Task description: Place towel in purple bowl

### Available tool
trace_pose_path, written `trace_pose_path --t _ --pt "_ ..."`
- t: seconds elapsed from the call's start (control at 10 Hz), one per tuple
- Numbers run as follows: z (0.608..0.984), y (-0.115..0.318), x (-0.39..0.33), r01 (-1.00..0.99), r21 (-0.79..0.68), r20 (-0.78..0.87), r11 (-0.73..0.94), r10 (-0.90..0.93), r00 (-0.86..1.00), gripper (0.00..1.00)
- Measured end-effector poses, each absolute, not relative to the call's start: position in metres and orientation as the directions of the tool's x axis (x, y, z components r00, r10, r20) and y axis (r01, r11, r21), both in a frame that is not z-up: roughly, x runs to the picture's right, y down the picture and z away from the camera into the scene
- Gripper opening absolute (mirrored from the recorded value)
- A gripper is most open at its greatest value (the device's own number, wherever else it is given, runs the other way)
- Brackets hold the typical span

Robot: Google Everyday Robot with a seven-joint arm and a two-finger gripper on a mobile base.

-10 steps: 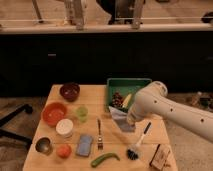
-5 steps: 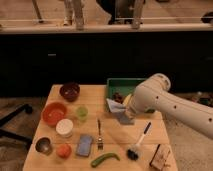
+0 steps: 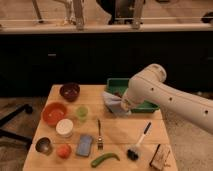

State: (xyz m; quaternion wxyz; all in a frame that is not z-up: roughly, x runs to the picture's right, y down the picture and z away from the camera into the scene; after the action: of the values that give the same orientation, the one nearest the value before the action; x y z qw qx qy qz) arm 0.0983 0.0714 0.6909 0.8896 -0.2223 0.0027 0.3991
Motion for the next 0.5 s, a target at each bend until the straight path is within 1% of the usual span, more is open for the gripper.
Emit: trace_pose_path --t 0.5 --pt "0.6911 0.0689 0.0970 -0.711 -0.396 -0.180 0.582 0.710 0.681 0.00"
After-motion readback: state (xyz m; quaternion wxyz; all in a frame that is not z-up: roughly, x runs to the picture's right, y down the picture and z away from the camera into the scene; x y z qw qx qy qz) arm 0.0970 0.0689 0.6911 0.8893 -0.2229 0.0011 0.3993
